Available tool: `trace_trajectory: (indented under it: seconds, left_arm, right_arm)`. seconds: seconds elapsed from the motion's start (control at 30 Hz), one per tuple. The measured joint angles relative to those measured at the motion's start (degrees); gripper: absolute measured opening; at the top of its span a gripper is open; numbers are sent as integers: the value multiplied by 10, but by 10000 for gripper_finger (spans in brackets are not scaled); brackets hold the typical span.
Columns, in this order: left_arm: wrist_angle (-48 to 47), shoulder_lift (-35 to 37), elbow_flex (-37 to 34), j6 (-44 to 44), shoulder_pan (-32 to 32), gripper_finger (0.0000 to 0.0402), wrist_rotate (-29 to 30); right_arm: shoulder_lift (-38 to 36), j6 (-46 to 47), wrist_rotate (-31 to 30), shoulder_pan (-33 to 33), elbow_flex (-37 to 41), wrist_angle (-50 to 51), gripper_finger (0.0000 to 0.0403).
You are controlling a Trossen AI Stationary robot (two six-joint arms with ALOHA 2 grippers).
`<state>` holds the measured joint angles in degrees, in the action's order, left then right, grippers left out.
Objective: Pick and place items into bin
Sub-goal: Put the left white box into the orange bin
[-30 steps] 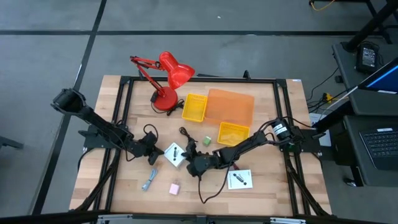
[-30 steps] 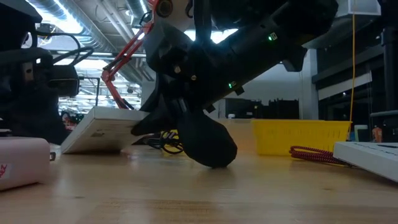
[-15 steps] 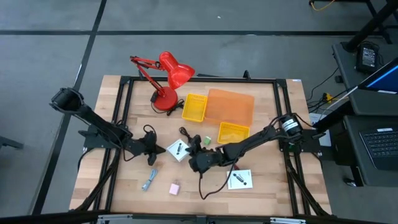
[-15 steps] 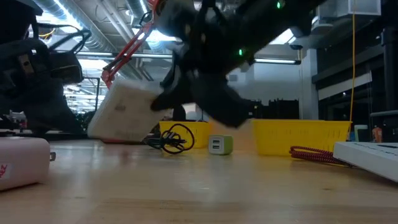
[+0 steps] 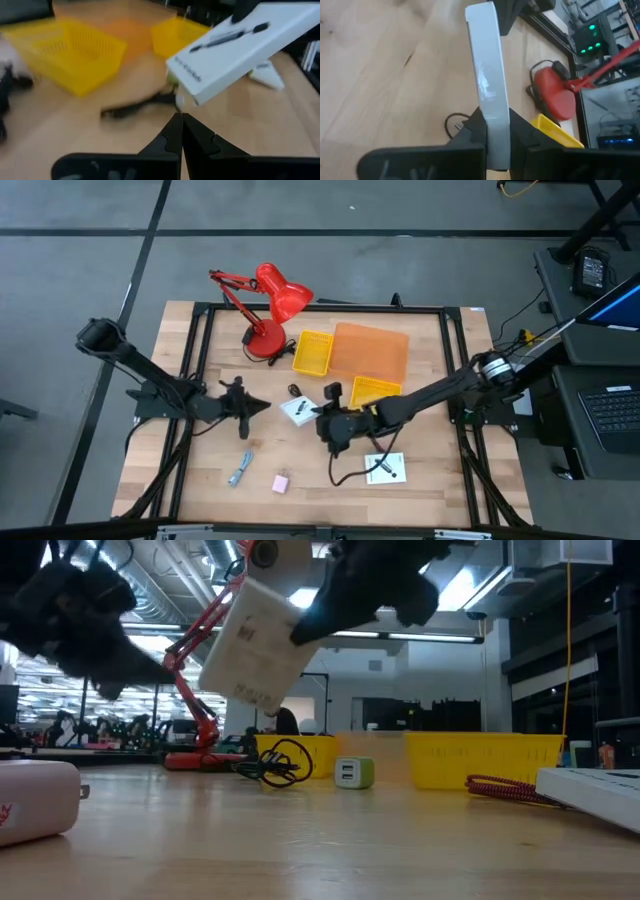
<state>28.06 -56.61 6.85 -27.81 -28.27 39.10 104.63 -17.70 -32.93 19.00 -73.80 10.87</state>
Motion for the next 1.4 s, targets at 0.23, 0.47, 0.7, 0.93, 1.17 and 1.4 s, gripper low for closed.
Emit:
trace_trajectory:
  seconds: [0.23,0.47,0.7,0.93,1.17,1.4]
  left_arm:
    - [87,11,0,108,0,2,-1]
    - [104,11,0,163,0,2,20]
    - [116,11,0,177,19,2,12]
    - [150,11,3,236,70,2,-63]
    - [135,11,44,317,131,2,-163]
    - [79,11,57,332,210,2,-207]
  right_arm:
    - [-80,68,0,-3,70,6,21]
    - [-203,105,-11,-3,218,-110,21]
    - [-304,105,-9,-13,391,-319,21]
    - [-360,114,30,-47,484,-426,21]
    - [-394,128,111,-103,507,-431,21]
    - [-407,141,186,-180,507,-431,21]
